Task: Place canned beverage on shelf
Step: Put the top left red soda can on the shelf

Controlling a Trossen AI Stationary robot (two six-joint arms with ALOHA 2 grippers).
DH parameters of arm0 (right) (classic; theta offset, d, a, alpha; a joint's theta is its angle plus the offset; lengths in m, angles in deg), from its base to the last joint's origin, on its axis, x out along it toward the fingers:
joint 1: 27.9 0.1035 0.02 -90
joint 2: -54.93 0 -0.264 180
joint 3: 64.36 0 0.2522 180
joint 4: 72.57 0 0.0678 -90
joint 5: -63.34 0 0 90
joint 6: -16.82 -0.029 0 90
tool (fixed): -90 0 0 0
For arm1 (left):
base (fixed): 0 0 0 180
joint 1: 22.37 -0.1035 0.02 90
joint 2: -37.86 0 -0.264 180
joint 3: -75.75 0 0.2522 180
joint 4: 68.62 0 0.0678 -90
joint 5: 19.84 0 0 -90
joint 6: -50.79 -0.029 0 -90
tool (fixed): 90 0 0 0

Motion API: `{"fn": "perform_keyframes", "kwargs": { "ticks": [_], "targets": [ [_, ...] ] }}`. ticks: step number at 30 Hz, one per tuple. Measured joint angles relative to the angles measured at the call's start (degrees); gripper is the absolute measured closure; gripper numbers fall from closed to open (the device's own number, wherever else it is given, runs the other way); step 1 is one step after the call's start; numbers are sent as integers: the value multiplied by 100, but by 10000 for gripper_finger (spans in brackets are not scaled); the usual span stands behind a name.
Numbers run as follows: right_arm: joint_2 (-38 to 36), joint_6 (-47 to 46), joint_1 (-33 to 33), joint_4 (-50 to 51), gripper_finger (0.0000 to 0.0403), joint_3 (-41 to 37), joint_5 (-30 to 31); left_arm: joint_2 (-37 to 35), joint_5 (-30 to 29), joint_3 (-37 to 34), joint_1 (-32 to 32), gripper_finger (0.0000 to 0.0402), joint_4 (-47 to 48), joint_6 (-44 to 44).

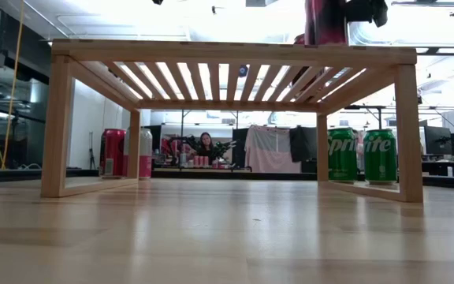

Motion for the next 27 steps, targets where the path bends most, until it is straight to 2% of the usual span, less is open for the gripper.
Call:
{"fn": "perform_keyframes", "kwargs": {
  "ticks": [11,19,27],
  "targets": [
    [532,157,-29,132,120,3,247,0,-77,0,11,67,5,95],
    [581,233,-29,255,120,4,677,0,-77,0,11,67,38,95],
    [581,162,-29,302,110,4,722,0,-78,-3,11,67,112,93]
  ]
}}
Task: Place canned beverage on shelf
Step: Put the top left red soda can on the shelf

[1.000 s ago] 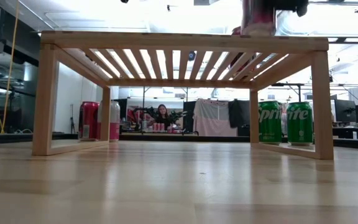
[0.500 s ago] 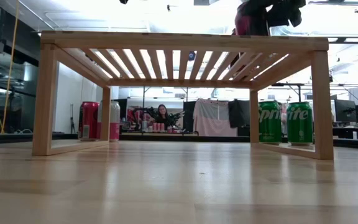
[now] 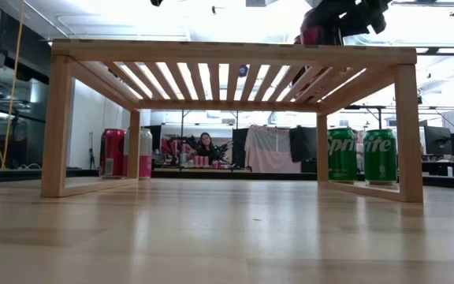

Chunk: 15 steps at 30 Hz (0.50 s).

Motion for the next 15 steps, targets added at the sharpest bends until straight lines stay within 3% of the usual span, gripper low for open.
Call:
{"fn": "perform_keyframes", "kwargs": {
  "ticks": [5,15],
  "targets": [
    [0,-148,-2,47,80,0,97,0,0,-1,0,67,79,0],
    [-9,-172,-2,56,73,9,125,0,1,-1,0,67,114,0]
  ]
}}
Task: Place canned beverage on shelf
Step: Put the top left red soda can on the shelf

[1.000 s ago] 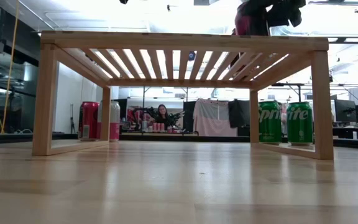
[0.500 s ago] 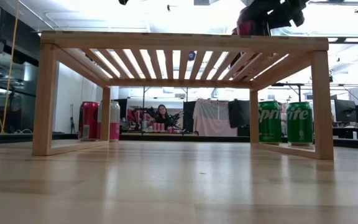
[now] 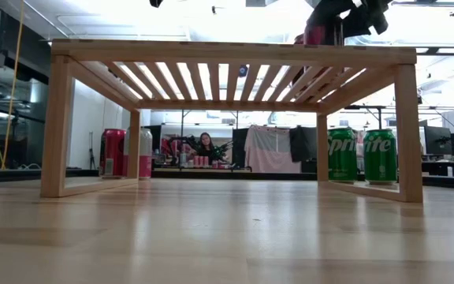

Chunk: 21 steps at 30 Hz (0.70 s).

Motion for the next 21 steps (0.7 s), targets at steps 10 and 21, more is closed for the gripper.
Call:
{"fn": "perform_keyframes", "kwargs": {
  "ticks": [10,21],
  "targets": [
    [-394,13,6,-163,72,0,-44,0,0,0,0,67,2,6],
    [-1035,758,4,-1562,71,-2,-316,-32,24,0,0,67,12,42]
  ]
}}
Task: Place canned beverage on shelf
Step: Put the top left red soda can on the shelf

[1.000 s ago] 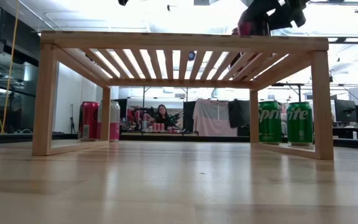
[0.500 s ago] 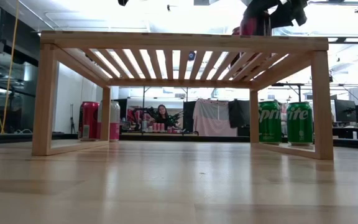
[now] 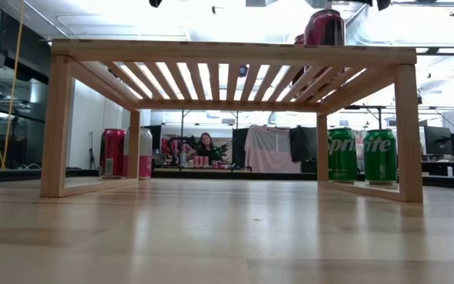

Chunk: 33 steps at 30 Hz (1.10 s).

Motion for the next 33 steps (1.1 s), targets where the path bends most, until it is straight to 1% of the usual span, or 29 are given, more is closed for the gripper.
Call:
{"fn": "perform_keyframes", "kwargs": {
  "ticks": [3,5,8,11,14,16,19,21,23,25,27,30,33],
  "targets": [
    [6,373,0,-578,71,-2,-21,-92,76,0,0,67,-3,-58],
    [19,506,0,-855,71,-2,-111,-173,272,0,0,67,-3,-59],
    [21,531,0,-946,71,-2,-175,-362,559,0,3,67,-8,-64],
    [21,490,0,-980,71,-2,-182,-589,571,-128,39,67,-182,-63],
    [21,485,0,-983,71,-2,-182,-910,545,-747,127,74,-837,163],
    [21,484,0,-983,71,-2,-182,-1186,506,-1351,189,83,-1531,472],
    [21,482,0,-983,71,-4,-182,-1584,253,-2316,303,104,-2692,1016],
    [21,479,0,-983,71,-4,-182,-1778,61,-2853,360,122,-3359,1325],
    [21,479,0,-982,71,-3,-194,-1987,-96,-3245,370,144,-3796,1481],
    [29,378,2,-710,73,130,-345,-2162,-253,-3442,378,172,-4008,1502],
    [51,75,3,-206,83,411,-514,-2301,-390,-3539,378,207,-3986,1429],
    [160,-430,56,1096,119,1005,-657,-2436,-404,-3547,378,272,-3964,1169],
    [355,-743,203,2307,180,1652,-962,-2543,-404,-3541,378,350,-3967,959]
  ]
}}
